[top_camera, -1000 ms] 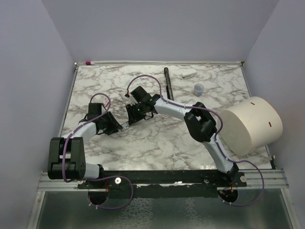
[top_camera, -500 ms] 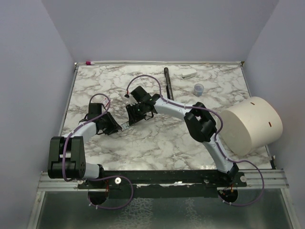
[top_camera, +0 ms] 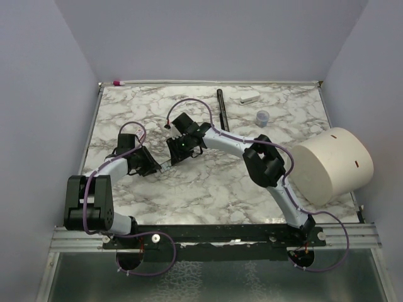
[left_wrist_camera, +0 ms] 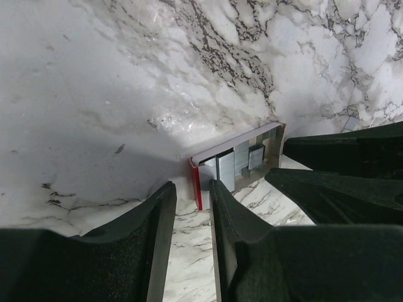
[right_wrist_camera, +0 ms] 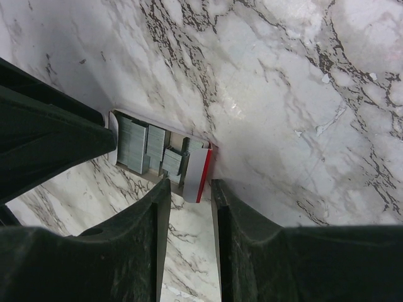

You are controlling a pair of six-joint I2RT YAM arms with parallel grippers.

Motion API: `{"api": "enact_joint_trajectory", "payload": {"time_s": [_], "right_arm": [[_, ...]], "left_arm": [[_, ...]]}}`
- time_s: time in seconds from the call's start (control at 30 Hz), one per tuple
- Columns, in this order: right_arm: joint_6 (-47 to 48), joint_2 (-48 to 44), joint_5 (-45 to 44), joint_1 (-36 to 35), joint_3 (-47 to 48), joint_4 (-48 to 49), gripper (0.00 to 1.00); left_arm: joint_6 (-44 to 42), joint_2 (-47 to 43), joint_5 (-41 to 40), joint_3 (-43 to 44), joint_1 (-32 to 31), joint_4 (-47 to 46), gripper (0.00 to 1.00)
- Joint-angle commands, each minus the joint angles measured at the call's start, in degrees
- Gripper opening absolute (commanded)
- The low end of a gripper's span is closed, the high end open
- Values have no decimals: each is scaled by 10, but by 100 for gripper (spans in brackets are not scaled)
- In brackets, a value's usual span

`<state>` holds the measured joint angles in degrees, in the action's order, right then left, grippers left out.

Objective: Unload the staples from the stapler
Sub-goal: Adjust the staple in the staple box.

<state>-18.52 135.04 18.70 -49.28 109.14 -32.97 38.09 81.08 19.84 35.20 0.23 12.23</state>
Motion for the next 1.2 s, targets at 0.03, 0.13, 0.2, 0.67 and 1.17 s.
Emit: {"api": "enact_joint_trajectory", "payload": {"time_s": [0.03,0.13,0.2,0.67,1.17], "right_arm": [[13,26,-24,1,15,-35,33],[14,28,-24,1,24,-40,33],[15,28,-28,1,28,-41,33],[17,44,-45,-2,67,-70,37],[26,68,-122,-24,112,-115,41]], "left_arm": [[-7,32,-43,18,-11,32,29],[-12,40,-58,24,-17,45,29],[-15,39,-66,23,-19,49,29],[-22,51,-98,27,-33,63,24],[-21,47,-105,27,-33,66,24]]}}
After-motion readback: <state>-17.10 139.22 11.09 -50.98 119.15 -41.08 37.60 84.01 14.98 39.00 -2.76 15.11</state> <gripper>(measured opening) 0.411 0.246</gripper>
